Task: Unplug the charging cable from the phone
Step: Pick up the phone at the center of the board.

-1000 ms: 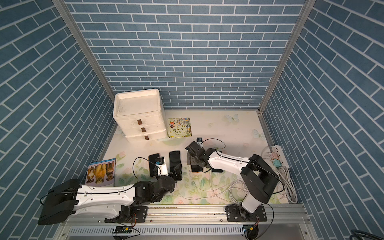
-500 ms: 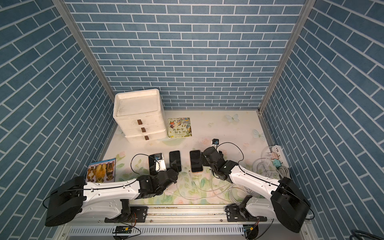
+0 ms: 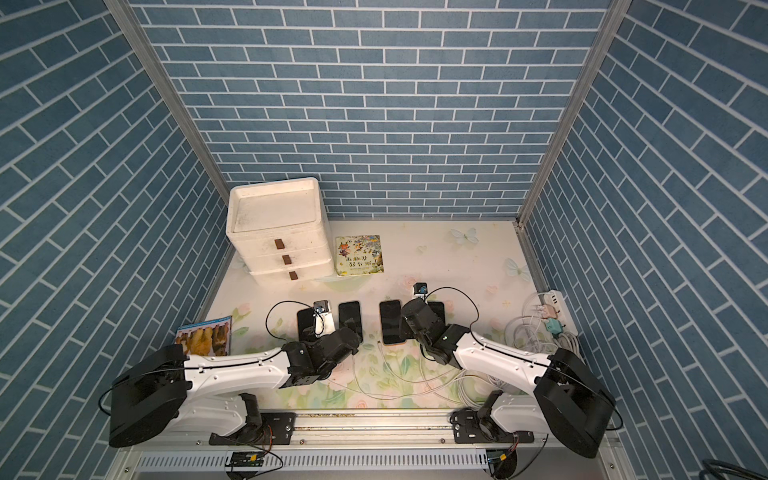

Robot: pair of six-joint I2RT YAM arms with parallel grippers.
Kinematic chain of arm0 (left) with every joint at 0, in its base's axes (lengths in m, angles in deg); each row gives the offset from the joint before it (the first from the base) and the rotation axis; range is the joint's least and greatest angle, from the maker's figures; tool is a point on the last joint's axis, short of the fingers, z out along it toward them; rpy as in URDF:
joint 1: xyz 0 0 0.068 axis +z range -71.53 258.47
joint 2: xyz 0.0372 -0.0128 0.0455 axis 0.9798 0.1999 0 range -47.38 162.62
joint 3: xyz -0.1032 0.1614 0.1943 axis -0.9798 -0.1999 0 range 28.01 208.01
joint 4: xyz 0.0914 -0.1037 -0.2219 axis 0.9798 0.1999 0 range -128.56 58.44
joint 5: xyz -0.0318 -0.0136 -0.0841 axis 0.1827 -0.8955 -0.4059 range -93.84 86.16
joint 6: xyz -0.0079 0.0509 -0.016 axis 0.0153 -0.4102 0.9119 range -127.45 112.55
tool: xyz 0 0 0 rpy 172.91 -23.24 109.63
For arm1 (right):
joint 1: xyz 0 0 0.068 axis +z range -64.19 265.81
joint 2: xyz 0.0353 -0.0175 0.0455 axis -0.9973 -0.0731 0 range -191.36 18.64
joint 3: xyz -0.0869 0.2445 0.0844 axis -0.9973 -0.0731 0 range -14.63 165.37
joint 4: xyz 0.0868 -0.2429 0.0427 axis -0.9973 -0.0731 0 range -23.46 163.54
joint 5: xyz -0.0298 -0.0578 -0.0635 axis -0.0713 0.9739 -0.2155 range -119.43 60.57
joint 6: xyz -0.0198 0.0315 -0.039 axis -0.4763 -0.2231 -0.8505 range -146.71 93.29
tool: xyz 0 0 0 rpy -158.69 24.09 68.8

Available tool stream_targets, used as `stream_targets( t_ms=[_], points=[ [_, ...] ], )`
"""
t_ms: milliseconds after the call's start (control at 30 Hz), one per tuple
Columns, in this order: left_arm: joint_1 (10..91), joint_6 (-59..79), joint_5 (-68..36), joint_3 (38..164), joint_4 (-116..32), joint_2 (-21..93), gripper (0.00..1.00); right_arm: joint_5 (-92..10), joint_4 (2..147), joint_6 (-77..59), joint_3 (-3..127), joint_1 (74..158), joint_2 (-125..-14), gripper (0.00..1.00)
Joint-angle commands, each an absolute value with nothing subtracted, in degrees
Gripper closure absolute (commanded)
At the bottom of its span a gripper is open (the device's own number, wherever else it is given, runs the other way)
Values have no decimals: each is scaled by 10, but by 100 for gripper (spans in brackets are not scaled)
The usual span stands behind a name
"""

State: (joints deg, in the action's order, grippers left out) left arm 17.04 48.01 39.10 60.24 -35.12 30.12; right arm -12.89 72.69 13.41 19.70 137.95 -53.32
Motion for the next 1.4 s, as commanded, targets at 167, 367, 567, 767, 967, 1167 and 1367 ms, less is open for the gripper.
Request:
stream_targets(
  t_ms=[167, 367, 567, 767, 967, 1167, 1367],
  points=[
    [180, 459, 380, 648, -353, 347, 3, -68, 710, 143, 175, 1394, -483, 83],
    [187, 455, 377, 668, -347, 364, 0, -46, 698, 139, 164, 1395, -450, 84],
    [202, 454, 361, 715, -306, 396, 0, -29, 689, 136, 166, 1396, -440, 79],
    [206, 458, 346, 748, -275, 423, 0, -13, 698, 139, 157, 1395, -432, 38],
    [231, 468, 304, 723, -289, 417, 0, 33, 747, 146, 149, 1395, -458, 16],
    [252, 455, 251, 724, -299, 442, 0, -8, 806, 148, 129, 1393, -446, 16],
    [277, 430, 210, 738, -287, 462, 0, -48, 776, 139, 169, 1392, -496, 17]
  ],
)
